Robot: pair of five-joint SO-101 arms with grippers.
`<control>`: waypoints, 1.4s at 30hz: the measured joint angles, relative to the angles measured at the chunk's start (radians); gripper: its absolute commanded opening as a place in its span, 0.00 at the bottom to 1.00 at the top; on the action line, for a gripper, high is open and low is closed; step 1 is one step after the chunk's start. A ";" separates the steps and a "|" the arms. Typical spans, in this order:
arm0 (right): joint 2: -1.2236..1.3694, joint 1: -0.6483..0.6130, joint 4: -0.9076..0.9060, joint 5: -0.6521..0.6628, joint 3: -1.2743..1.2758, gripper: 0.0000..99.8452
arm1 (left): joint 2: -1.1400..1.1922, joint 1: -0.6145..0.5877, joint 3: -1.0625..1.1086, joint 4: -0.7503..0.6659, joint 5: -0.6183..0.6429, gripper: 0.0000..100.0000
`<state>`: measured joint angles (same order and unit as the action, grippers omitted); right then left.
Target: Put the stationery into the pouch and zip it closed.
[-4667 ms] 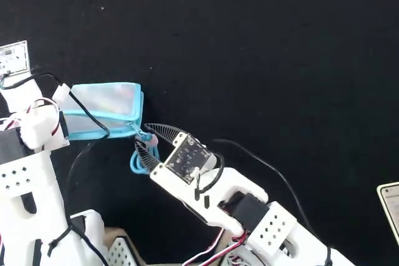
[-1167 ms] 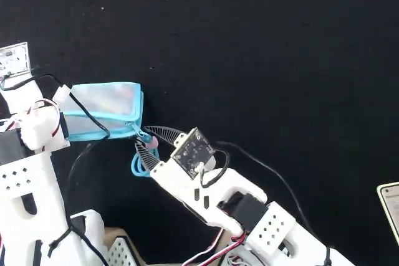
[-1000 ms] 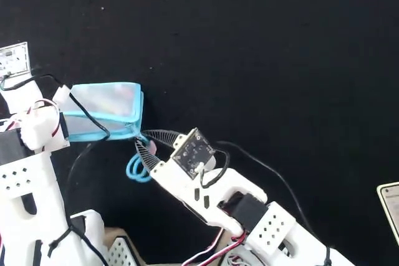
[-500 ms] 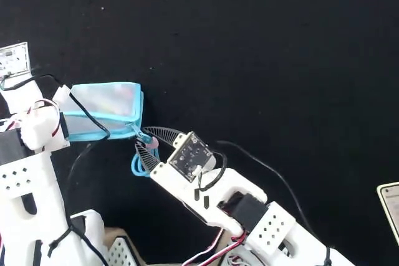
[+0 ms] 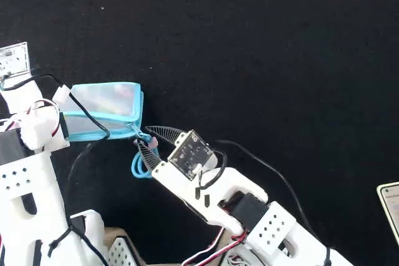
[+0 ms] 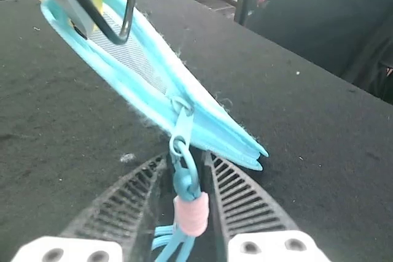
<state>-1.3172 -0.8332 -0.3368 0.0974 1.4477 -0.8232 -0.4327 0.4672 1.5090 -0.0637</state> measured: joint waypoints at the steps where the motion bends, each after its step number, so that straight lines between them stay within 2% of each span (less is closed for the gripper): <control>1: 0.000 0.000 0.000 0.000 0.000 0.09 | 0.000 0.000 0.000 0.000 0.000 0.03; 5: 0.000 0.000 0.000 0.000 0.000 0.08 | 0.000 0.000 0.000 0.000 0.000 0.03; 7: 0.000 0.000 0.000 0.000 0.000 0.01 | 0.000 0.000 0.000 0.000 0.000 0.03; 24: 0.000 0.005 -0.003 0.117 -0.032 0.01 | 0.005 0.000 -0.021 0.000 0.000 0.03; 33: 0.026 0.095 -0.164 0.215 -0.252 0.01 | 0.012 0.000 -0.190 0.002 0.002 0.03; 36: 0.110 0.103 -0.186 0.258 -0.341 0.01 | 0.015 0.025 -0.232 0.032 0.002 0.03; 42: 0.318 0.112 -0.186 0.276 -0.479 0.01 | 0.015 0.155 -0.293 0.158 -0.034 0.03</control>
<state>-0.9996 -0.7211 -0.5224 0.3736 0.9689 -0.8078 -0.2777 0.1741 1.6671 -0.0974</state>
